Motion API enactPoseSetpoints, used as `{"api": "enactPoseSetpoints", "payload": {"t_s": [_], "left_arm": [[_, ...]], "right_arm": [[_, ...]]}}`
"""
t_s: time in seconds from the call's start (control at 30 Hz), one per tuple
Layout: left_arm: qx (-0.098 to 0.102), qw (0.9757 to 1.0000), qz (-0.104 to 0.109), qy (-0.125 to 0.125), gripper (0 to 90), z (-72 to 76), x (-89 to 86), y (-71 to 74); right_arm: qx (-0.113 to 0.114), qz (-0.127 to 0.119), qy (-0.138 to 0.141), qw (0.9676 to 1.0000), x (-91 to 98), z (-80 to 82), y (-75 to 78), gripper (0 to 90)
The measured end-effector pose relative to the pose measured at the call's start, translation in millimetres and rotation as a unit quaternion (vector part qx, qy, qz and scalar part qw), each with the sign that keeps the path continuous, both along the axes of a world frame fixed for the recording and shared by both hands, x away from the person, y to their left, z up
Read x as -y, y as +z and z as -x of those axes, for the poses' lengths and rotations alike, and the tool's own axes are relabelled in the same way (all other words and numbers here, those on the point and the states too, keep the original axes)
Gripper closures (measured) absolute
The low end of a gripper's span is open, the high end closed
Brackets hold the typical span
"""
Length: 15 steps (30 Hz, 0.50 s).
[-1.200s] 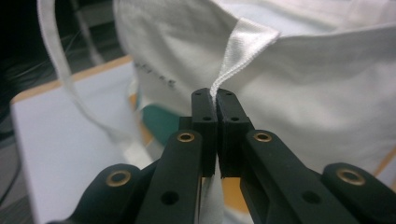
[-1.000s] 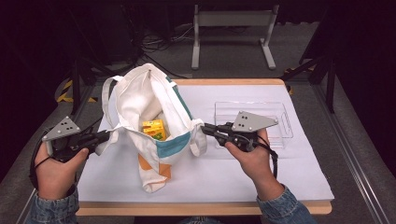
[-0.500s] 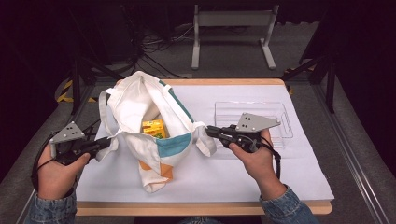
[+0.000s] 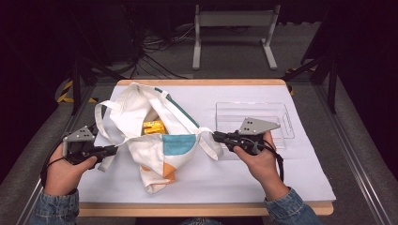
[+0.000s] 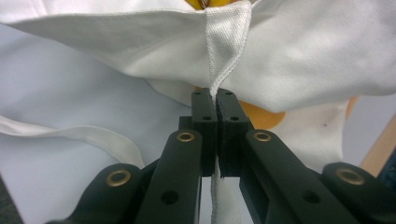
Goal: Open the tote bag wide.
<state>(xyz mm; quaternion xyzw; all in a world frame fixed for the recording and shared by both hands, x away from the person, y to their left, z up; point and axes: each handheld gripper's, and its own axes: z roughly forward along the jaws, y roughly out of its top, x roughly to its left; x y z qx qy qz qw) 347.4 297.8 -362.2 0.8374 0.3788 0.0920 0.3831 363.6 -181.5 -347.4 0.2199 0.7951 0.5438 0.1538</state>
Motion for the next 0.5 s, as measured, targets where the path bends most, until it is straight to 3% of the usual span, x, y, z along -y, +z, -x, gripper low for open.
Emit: {"api": "enactPoseSetpoints", "payload": {"t_s": [0.5], "left_arm": [[-0.040, 0.9987, -0.003, -0.032, 87.7, -5.8, 1.3, -16.1]], "right_arm": [[-0.046, 0.033, -0.004, 0.9984, 6.6, -2.8, -31.1, 87.5]]}}
